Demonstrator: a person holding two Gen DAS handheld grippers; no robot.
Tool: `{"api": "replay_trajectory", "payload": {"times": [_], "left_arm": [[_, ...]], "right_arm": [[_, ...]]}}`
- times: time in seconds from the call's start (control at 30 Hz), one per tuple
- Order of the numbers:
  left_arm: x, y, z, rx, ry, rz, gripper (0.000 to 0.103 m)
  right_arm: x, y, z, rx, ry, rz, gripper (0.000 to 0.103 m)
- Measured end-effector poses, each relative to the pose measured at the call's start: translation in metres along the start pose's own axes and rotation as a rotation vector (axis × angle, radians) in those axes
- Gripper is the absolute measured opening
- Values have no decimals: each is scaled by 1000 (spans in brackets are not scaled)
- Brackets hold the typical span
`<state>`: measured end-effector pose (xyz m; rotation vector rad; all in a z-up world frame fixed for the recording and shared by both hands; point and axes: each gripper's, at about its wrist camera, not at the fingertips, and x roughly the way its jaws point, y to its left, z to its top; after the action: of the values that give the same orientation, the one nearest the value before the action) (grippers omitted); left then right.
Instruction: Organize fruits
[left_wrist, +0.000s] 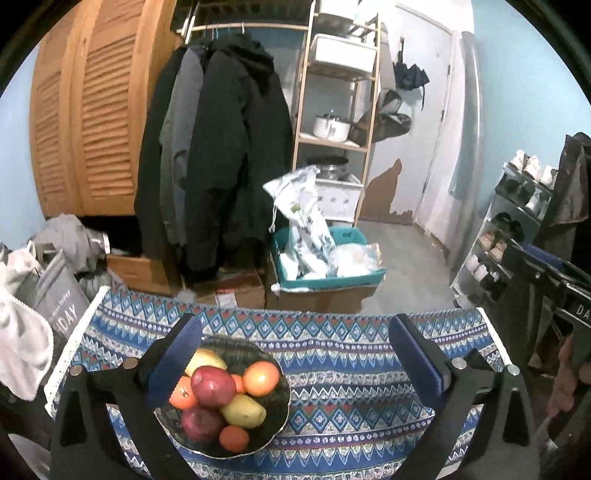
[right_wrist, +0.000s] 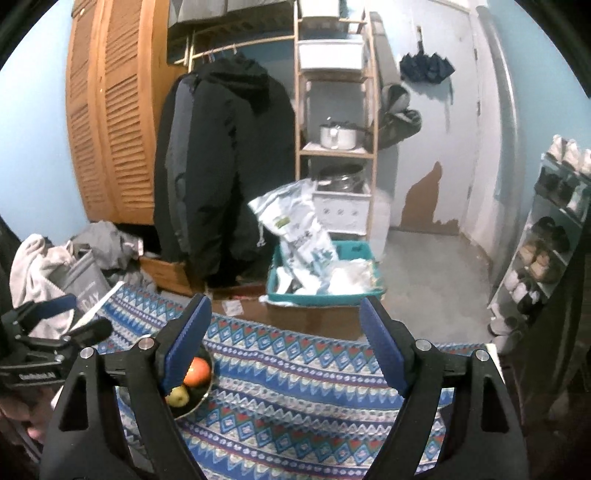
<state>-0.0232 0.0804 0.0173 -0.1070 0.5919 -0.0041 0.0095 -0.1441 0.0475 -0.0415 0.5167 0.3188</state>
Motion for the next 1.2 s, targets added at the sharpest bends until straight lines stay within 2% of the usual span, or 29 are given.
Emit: {"api": "replay_trajectory", "payload": {"times": [0.27,0.57,1.2], "left_arm": [[-9,-8,6,9,-38,1,102],[-12,-16,6,48,-54,6,102],[-12,-17,6,40,-49,8,102]], "right_arm": [[-6,-14,-3,-4,-20,-44,82],[-5,-21,-5,16,-16,-46,82],[-6,-19,-7,11,-13,-46,82]]}}
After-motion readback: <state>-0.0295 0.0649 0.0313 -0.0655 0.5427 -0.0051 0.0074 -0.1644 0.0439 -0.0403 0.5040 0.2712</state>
